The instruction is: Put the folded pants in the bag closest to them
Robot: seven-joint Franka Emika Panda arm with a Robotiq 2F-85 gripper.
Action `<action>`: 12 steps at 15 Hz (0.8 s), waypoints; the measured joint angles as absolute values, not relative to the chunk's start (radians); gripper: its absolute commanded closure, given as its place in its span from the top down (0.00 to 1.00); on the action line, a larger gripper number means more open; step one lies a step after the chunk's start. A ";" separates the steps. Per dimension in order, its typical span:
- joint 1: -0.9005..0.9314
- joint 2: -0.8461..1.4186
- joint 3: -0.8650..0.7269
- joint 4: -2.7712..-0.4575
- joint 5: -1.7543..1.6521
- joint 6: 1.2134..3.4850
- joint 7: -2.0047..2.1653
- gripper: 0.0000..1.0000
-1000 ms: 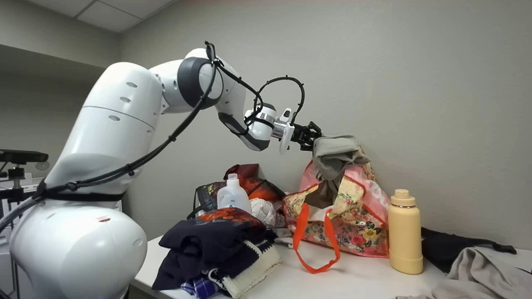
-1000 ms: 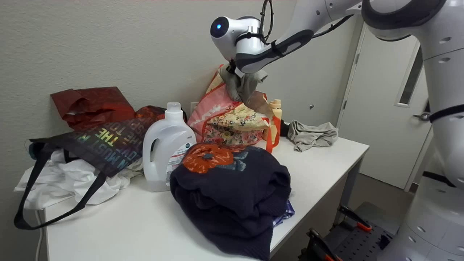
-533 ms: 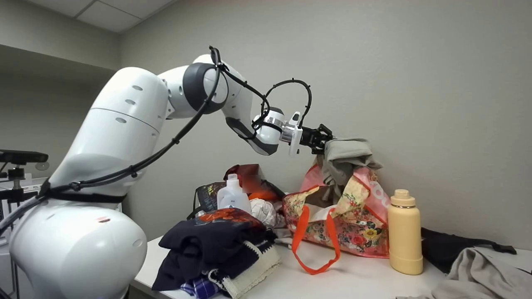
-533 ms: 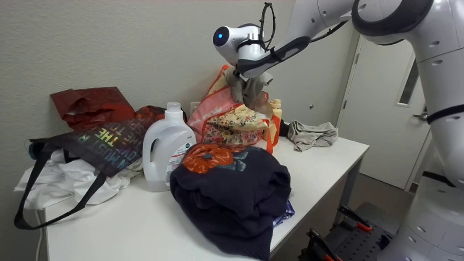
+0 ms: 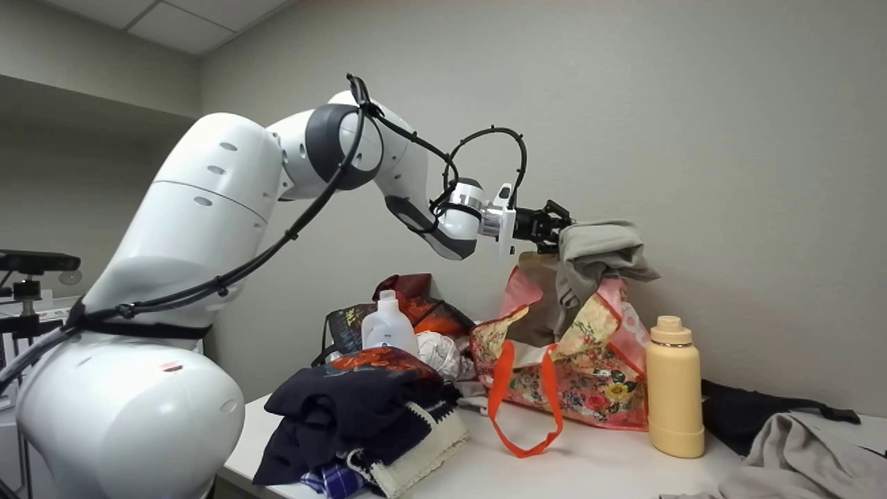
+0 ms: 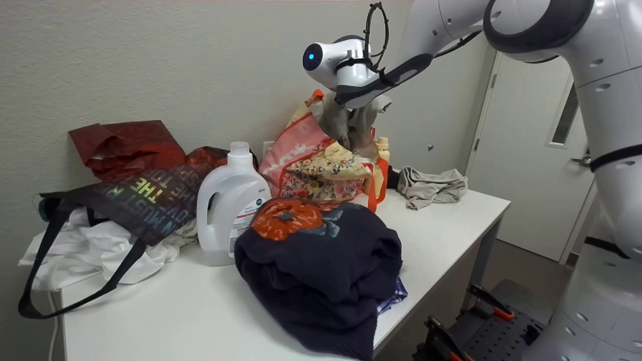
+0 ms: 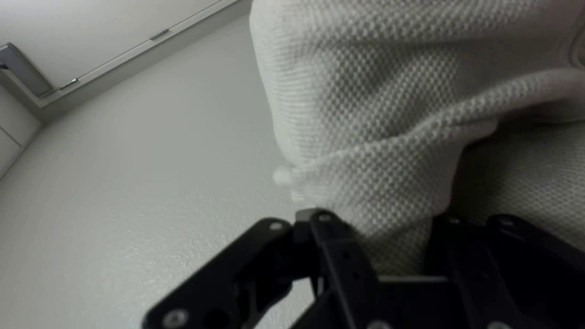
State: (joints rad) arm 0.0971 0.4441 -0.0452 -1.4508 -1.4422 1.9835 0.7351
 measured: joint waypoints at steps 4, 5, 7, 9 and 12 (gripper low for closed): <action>0.108 0.475 -0.030 -1.453 -1.449 1.983 0.736 0.08; 0.114 0.486 -0.027 -1.453 -1.449 1.983 0.736 0.08; 0.120 0.507 -0.014 -1.454 -1.449 1.983 0.737 0.08; 0.129 0.520 -0.002 -1.454 -1.449 1.983 0.737 0.08; 0.134 0.522 0.022 -1.453 -1.434 1.985 0.737 0.07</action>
